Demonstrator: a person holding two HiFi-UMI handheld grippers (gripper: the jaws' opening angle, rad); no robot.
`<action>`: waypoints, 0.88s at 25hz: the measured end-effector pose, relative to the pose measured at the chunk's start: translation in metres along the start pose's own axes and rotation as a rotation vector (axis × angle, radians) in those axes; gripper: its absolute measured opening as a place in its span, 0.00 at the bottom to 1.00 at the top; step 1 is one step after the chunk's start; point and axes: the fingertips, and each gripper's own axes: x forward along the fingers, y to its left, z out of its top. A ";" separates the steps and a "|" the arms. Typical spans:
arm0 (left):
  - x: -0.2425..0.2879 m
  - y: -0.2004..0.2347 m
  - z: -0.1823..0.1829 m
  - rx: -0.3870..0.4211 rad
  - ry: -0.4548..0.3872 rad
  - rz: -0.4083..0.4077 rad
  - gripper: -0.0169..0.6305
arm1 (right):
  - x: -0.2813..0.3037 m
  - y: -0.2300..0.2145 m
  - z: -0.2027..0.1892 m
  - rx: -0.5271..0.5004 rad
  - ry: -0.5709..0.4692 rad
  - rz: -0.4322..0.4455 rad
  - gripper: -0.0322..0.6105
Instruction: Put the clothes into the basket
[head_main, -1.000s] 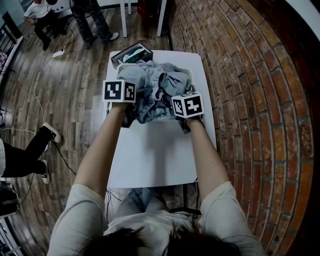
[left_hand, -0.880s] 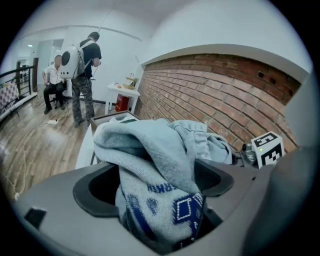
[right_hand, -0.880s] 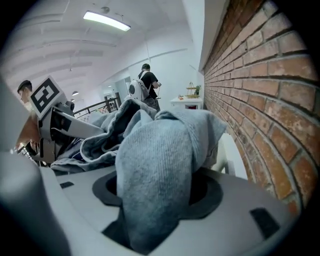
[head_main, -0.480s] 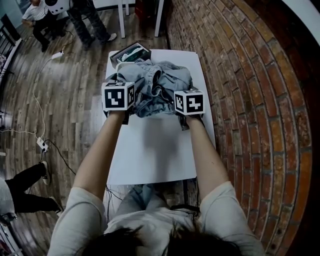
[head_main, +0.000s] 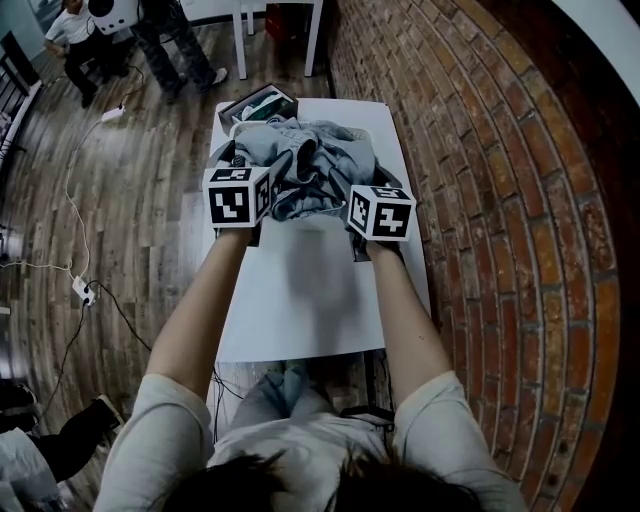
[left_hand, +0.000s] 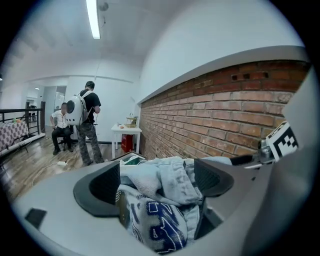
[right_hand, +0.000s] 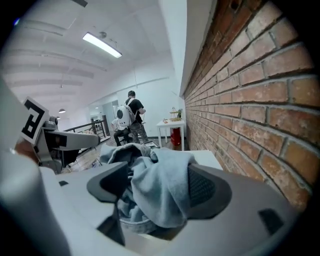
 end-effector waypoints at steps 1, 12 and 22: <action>-0.002 -0.002 0.001 -0.001 -0.007 -0.006 0.73 | -0.001 0.002 0.001 0.006 -0.010 0.005 0.58; -0.014 -0.015 0.006 0.011 -0.039 -0.055 0.73 | -0.019 0.025 0.030 -0.054 -0.124 -0.016 0.58; -0.035 -0.039 0.012 0.055 -0.075 -0.116 0.33 | -0.033 0.056 0.037 -0.075 -0.197 0.034 0.33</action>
